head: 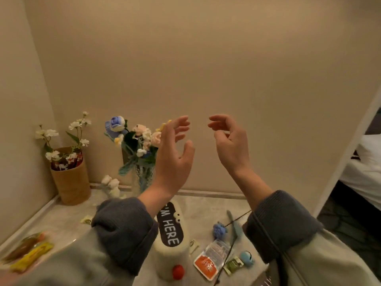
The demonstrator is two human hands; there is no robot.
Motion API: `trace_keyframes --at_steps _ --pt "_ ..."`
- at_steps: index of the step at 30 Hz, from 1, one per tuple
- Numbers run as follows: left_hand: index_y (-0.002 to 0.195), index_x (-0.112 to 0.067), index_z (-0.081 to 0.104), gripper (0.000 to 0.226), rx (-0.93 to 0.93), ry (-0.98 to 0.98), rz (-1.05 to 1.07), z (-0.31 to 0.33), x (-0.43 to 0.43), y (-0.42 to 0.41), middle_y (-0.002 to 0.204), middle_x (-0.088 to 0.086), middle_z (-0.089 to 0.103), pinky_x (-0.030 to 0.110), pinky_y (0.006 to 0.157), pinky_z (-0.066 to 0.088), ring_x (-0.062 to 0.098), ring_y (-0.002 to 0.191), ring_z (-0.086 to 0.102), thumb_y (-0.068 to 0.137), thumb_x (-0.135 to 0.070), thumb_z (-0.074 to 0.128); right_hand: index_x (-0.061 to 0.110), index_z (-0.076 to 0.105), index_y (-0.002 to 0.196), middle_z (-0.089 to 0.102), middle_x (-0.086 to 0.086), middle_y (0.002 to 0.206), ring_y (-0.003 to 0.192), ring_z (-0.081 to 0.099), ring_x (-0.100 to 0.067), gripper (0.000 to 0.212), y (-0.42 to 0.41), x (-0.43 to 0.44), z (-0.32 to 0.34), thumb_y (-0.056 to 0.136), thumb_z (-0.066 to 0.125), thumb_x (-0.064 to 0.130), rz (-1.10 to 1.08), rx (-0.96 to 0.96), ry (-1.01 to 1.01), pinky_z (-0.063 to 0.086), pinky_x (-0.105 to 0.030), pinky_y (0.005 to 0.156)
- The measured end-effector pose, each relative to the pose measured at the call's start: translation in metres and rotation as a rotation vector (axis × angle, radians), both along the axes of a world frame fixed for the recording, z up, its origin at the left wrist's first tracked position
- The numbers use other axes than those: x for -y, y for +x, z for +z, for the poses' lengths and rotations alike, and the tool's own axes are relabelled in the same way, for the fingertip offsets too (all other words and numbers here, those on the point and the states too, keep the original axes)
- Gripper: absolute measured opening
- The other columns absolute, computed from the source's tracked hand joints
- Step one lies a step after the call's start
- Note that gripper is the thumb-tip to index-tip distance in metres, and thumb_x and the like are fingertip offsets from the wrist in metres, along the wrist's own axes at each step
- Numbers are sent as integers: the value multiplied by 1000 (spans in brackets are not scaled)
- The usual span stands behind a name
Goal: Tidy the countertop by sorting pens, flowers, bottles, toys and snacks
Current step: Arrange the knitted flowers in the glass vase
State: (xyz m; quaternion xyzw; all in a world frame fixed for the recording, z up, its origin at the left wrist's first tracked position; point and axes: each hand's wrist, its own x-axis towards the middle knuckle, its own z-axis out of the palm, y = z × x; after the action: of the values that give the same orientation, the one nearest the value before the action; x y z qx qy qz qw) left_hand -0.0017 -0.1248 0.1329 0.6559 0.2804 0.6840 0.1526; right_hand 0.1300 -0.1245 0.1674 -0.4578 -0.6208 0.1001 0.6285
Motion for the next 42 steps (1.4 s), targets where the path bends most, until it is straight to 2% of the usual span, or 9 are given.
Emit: trace_keyframes --at_steps 6,11,15,19,22,25,32,37,42 --pt "128 -31 41 45 -62 -215 -123 -45 19 86 120 -9 52 21 87 49 8 104 57 92 -7 53 20 65 106 66 8 94 91 61 -1 30 102 20 -58 91 49 0 -39 46 -233 49 -19 79" --pt "129 -34 40 47 -84 -490 -205 -88 21 128 120 -11 51 24 82 50 8 101 57 92 -9 54 22 63 103 65 9 95 93 61 -3 29 149 30 -100 90 49 0 -47 54 -366 48 -21 82" --pt "132 -31 38 47 -95 -664 -177 -125 22 148 118 -14 51 19 80 48 4 98 55 92 -10 54 25 61 103 64 10 96 95 60 -6 30 170 33 -129 91 48 2 -29 76 -467 47 -22 82" --pt "130 -31 39 46 -143 -791 -146 -154 19 157 117 -13 53 23 79 49 6 94 56 92 -12 53 26 62 105 64 9 98 96 59 -8 28 183 27 -159 91 50 5 -19 101 -557 47 -24 83" --pt "119 -30 47 33 -258 -860 -94 -172 16 160 110 -10 56 33 80 53 7 90 58 91 -15 54 26 62 106 63 8 102 98 58 -8 29 189 21 -182 89 52 6 -12 138 -614 46 -24 85" --pt "108 -33 50 18 -534 -898 -12 -189 17 161 98 -14 59 35 75 55 5 84 58 92 -27 54 24 63 114 62 8 112 104 54 -5 32 196 13 -204 88 53 8 2 233 -693 43 -23 87" --pt "101 -30 48 22 -1161 -870 109 -224 14 160 94 -7 60 33 73 51 17 87 60 81 -33 56 27 58 130 54 3 137 132 41 -17 41 207 -21 -246 91 50 17 43 612 -836 36 -33 108" --pt "105 -23 44 24 -1286 -852 100 -232 3 166 99 1 60 31 67 43 25 90 60 83 -25 53 28 61 128 58 1 135 140 34 -22 42 206 -46 -259 92 44 14 73 870 -864 25 -44 115" --pt "112 -27 41 33 -1149 -968 23 -232 -4 167 93 -1 57 31 68 48 20 83 59 81 -29 53 31 69 115 65 0 114 115 53 -21 38 205 -59 -264 89 47 15 36 844 -806 27 -43 111"
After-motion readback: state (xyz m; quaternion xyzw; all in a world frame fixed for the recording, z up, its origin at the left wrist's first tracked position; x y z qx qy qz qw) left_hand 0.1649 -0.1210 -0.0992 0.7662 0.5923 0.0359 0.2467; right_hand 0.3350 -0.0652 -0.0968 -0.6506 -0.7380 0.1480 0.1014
